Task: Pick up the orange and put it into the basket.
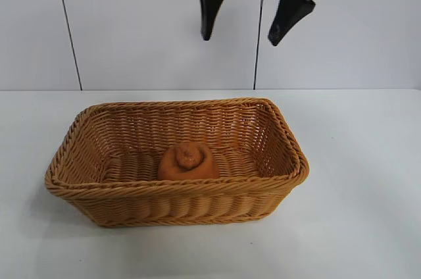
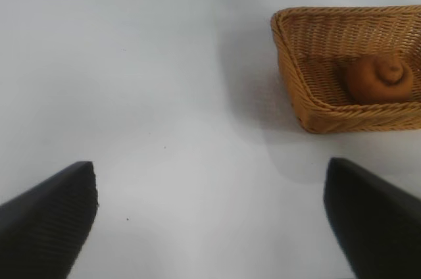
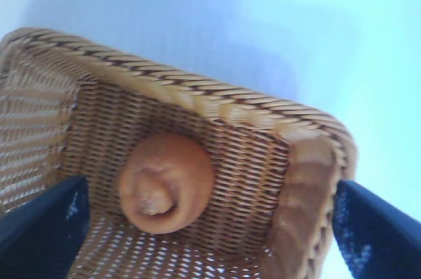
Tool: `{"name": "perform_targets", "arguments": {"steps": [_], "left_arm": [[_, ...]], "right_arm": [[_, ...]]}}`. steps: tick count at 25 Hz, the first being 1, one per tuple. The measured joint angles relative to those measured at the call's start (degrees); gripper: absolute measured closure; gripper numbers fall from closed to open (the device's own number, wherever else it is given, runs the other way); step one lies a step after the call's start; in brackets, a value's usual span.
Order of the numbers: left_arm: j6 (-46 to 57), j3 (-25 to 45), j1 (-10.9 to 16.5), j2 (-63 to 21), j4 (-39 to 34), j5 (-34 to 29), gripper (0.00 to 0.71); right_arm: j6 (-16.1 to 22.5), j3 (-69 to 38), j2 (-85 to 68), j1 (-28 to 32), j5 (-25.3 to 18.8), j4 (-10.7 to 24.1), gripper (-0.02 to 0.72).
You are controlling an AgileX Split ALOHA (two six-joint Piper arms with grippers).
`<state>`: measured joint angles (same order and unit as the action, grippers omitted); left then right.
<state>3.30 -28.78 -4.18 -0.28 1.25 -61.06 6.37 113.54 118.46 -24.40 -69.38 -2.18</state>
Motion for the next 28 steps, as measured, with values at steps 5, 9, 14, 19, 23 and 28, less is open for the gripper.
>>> {"name": "perform_targets", "arguments": {"steps": [5,9,14,19,23,28], "left_arm": [[0.0,0.0,0.0,0.0,0.0,0.0,0.043],[0.0,0.0,0.0,0.0,0.0,0.0,0.043],[0.0,0.0,0.0,0.0,0.0,0.0,0.043],[0.0,0.0,0.0,0.0,0.0,0.04,0.043],[0.0,0.0,0.0,0.0,0.0,0.04,0.043],[0.0,0.0,0.0,0.0,0.0,0.04,0.043]], "right_arm": [[-0.69,0.0,0.0,7.7,0.0,2.18,0.01],[-0.87,0.0,0.0,14.45,0.0,2.65,0.01],[-1.48,-0.11,-0.17,20.62,-0.06,2.65,0.01],[-3.51,-8.44,-5.11,21.17,0.07,2.71,0.01],[-4.49,-22.3,-13.62,21.17,0.12,2.71,0.01],[-4.98,-41.04,-27.46,21.17,-0.36,2.71,0.01]]}}
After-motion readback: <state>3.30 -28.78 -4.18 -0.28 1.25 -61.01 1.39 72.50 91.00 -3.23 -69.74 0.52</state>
